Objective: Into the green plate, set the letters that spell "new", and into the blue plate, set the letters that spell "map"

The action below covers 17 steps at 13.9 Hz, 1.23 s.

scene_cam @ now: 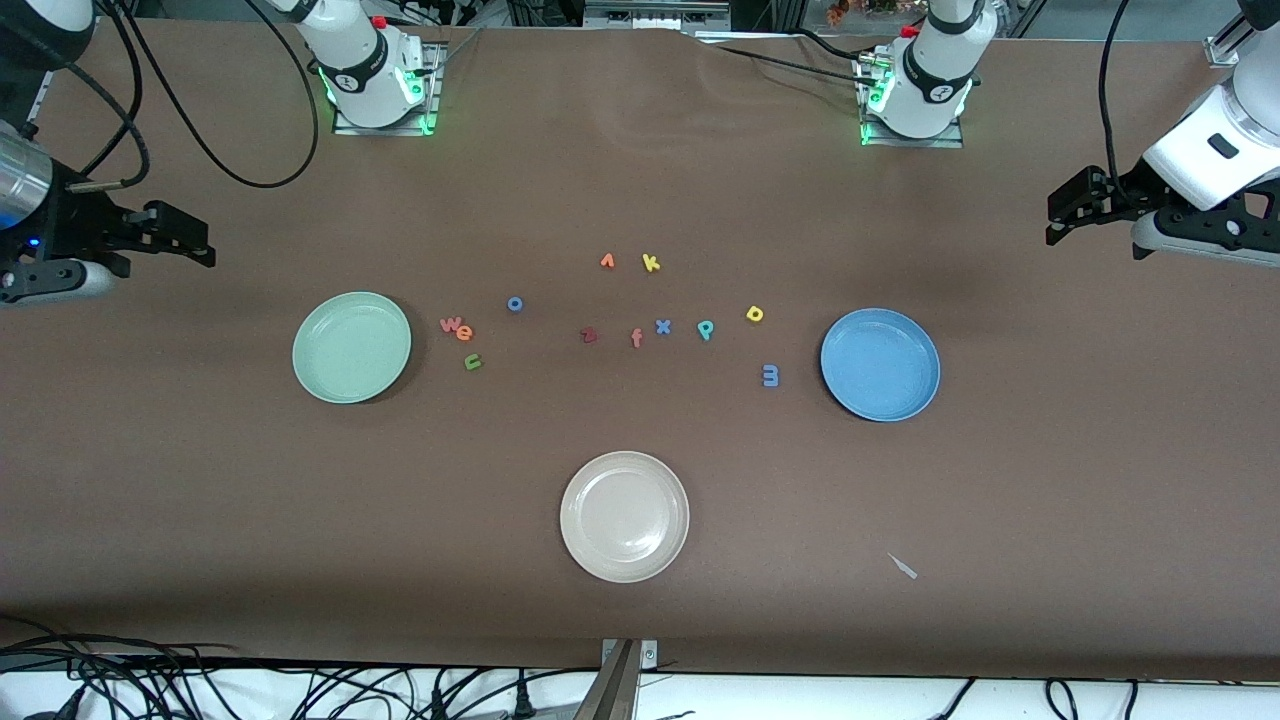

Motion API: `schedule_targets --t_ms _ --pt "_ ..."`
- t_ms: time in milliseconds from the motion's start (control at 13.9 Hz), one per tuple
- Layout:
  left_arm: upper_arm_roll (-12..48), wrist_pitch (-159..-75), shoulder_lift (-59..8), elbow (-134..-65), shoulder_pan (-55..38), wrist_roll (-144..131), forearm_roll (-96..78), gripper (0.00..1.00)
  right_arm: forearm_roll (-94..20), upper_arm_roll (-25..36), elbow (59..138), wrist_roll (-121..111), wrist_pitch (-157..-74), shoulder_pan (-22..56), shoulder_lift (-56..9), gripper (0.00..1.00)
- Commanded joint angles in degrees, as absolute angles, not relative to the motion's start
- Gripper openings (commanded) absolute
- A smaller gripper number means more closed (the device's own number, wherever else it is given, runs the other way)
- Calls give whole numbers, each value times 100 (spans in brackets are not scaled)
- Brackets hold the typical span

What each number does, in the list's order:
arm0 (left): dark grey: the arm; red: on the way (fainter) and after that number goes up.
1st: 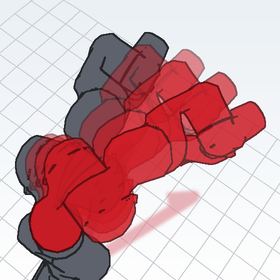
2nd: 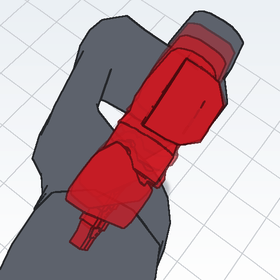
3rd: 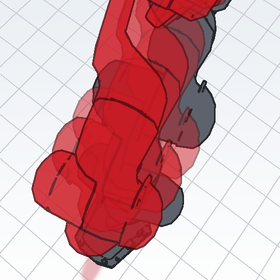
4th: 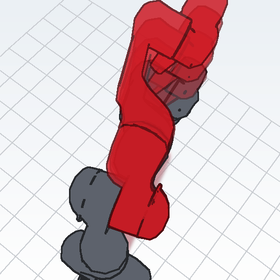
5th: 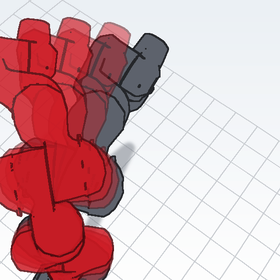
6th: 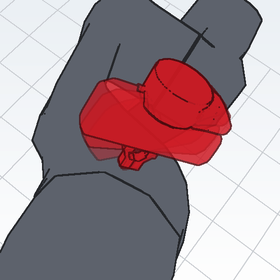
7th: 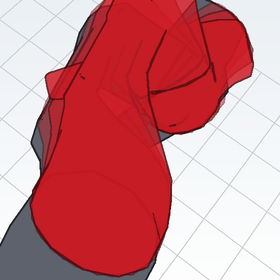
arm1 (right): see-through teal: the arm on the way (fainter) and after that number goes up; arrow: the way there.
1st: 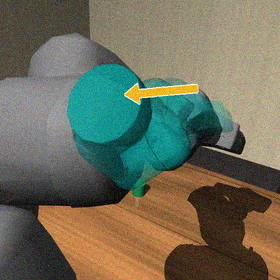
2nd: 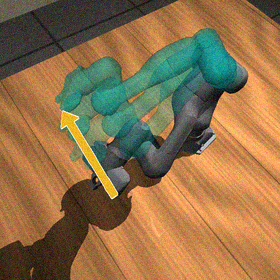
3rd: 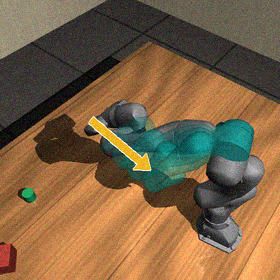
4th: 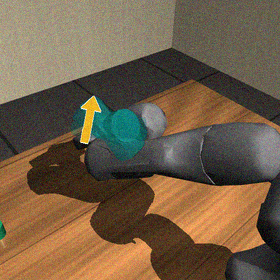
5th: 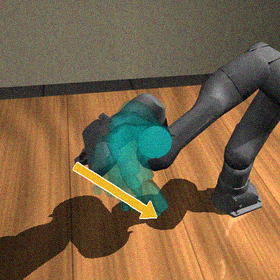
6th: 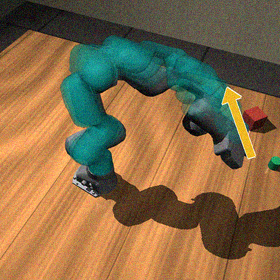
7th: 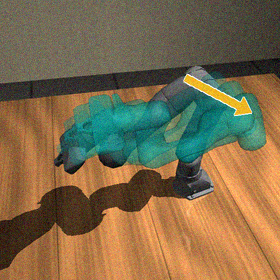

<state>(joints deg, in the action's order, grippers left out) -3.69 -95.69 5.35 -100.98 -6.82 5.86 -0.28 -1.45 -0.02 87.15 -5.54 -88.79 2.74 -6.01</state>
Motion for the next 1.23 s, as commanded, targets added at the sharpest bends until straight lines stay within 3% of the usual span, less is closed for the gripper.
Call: schedule_targets --t_ms 0,1155 --pt "-369 -9439 457 -9923 -703 589 88 100 -44 9 8586 -510 -8877 325 -677 100" --pt "-369 -9360 457 -9923 -703 580 88 100 220 0 8552 -589 -8886 387 -721 100"
